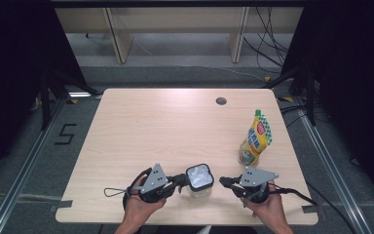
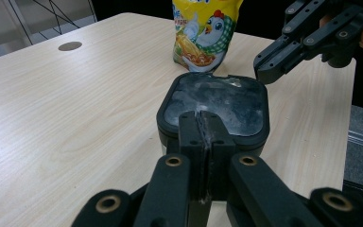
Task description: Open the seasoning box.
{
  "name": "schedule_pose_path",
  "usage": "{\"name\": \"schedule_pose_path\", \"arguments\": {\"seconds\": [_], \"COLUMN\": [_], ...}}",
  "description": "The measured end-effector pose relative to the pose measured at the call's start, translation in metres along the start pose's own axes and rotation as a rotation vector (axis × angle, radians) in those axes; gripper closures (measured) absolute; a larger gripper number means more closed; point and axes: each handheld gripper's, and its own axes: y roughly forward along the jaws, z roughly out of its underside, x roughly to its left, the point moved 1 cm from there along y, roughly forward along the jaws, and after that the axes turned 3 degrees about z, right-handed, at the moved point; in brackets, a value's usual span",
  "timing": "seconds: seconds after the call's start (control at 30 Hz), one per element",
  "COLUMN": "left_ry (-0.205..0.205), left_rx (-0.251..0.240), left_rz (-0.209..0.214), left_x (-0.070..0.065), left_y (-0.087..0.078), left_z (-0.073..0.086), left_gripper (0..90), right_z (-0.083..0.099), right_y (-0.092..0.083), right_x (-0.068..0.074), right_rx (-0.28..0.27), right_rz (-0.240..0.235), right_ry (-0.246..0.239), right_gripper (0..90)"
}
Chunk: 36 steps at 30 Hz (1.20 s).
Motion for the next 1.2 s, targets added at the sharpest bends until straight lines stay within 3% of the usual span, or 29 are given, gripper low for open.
{"name": "schedule_pose_path", "arguments": {"seconds": [0.07, 0.1, 0.2, 0.3, 0.33, 0.4, 0.63, 0.67, 0.8, 1.2], "left_ry": [0.009, 0.018, -0.008, 0.021, 0.018, -0.003, -0.012, -0.030, -0.015, -0.031], "left_rx": [0.006, 0.004, -0.010, -0.017, -0.031, -0.026, -0.042, -0.041, -0.041, -0.046], "left_rz": [-0.008, -0.003, -0.014, 0.007, 0.018, -0.018, -0.026, -0.035, -0.031, -0.027], "left_x": [-0.0002, 0.0004, -0.0002, 0.0007, 0.0007, -0.0010, -0.0023, -0.0029, -0.0022, -0.0009], "left_y": [-0.0003, -0.0001, -0.0006, 0.0005, 0.0015, -0.0004, -0.0004, -0.0010, -0.0017, -0.0020], "left_z": [-0.0002, -0.0003, 0.0017, 0.0013, 0.0015, 0.0032, 0.0055, 0.0063, 0.0069, 0.0082], "left_gripper": [87.6, 87.6, 87.8, 87.8, 87.8, 87.8, 88.1, 88.1, 88.4, 89.0], "right_z": [0.0003, 0.0005, -0.0001, 0.0002, 0.0005, 0.0004, 0.0000, -0.0005, -0.0021, -0.0040], "right_y": [0.0010, 0.0002, 0.0001, 0.0002, 0.0007, 0.0011, 0.0019, 0.0018, 0.0047, 0.0056], "right_x": [0.0000, 0.0017, 0.0000, -0.0001, 0.0005, 0.0001, -0.0009, -0.0008, -0.0054, -0.0050], "right_rx": [-0.003, 0.004, 0.000, 0.003, 0.003, 0.002, 0.001, 0.001, -0.011, -0.040], "right_rz": [-0.006, -0.002, 0.000, 0.001, -0.006, -0.006, -0.004, 0.001, -0.008, -0.032], "right_ry": [-0.003, 0.023, 0.001, -0.004, 0.005, -0.003, -0.006, 0.021, 0.027, 0.033], "right_gripper": [87.3, 87.3, 87.3, 87.3, 87.3, 87.3, 88.7, 89.2, 90.0, 90.0]}}
